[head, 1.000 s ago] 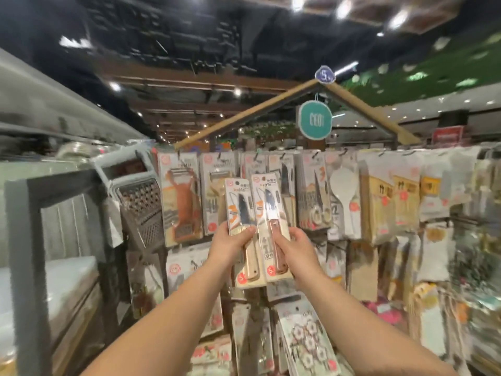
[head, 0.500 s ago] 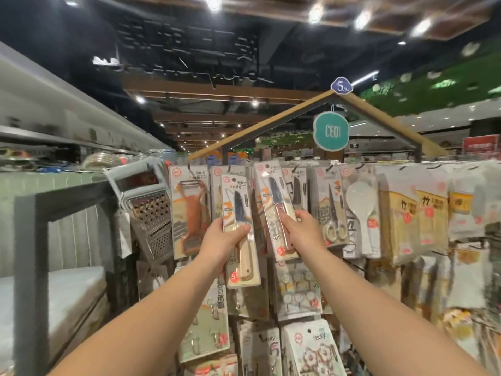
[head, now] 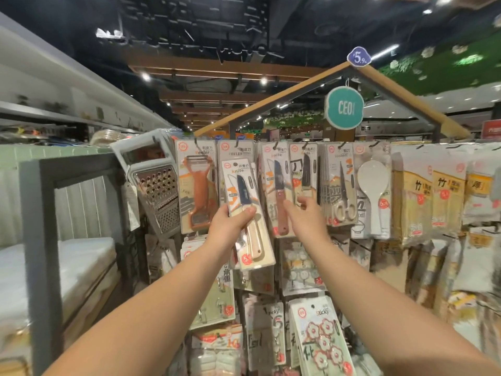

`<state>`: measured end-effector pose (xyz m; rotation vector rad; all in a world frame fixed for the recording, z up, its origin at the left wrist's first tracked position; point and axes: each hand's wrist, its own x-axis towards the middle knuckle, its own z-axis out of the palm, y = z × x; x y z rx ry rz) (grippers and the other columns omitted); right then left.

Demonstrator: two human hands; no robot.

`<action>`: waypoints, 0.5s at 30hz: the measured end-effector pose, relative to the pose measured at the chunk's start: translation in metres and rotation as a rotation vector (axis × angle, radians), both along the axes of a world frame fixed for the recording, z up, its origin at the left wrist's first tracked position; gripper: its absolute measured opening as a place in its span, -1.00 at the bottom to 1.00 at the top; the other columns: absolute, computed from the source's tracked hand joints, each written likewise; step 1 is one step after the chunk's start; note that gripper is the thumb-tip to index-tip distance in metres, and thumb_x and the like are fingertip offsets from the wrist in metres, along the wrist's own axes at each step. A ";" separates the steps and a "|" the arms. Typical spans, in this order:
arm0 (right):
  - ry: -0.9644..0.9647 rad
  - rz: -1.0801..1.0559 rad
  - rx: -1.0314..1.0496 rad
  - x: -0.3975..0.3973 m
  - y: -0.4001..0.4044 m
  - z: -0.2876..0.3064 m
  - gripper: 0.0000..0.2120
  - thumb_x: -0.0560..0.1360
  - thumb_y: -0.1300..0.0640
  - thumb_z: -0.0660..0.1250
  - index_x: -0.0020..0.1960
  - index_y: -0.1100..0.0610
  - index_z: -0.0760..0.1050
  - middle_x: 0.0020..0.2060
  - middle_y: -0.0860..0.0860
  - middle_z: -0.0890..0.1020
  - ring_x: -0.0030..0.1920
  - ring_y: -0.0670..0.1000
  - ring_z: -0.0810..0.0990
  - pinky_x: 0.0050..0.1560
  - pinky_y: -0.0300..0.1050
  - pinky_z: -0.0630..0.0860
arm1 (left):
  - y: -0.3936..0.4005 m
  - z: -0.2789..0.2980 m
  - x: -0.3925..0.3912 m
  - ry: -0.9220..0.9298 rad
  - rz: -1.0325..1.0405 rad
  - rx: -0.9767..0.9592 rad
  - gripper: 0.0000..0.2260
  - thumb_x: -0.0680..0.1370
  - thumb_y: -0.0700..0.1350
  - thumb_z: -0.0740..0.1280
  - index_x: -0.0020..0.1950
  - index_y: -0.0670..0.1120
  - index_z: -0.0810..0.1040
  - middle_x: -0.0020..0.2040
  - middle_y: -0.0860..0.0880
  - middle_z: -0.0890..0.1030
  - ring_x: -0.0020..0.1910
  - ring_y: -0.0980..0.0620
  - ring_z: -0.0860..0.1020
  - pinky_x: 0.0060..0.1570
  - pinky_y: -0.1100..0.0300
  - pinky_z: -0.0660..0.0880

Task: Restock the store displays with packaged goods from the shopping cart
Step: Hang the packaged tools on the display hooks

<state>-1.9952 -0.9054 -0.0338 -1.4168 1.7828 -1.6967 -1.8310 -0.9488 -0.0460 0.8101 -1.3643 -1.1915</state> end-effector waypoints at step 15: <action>-0.147 0.361 0.136 0.008 0.040 -0.033 -0.83 0.52 0.10 0.43 0.01 0.07 0.45 -0.14 0.02 0.65 -0.27 -0.06 0.67 -0.38 -0.15 0.58 | 0.027 -0.001 -0.027 0.081 -0.014 0.065 -0.75 0.54 -0.10 0.44 0.19 -0.10 0.53 0.06 -0.09 0.69 -0.02 -0.03 0.67 0.09 -0.01 0.59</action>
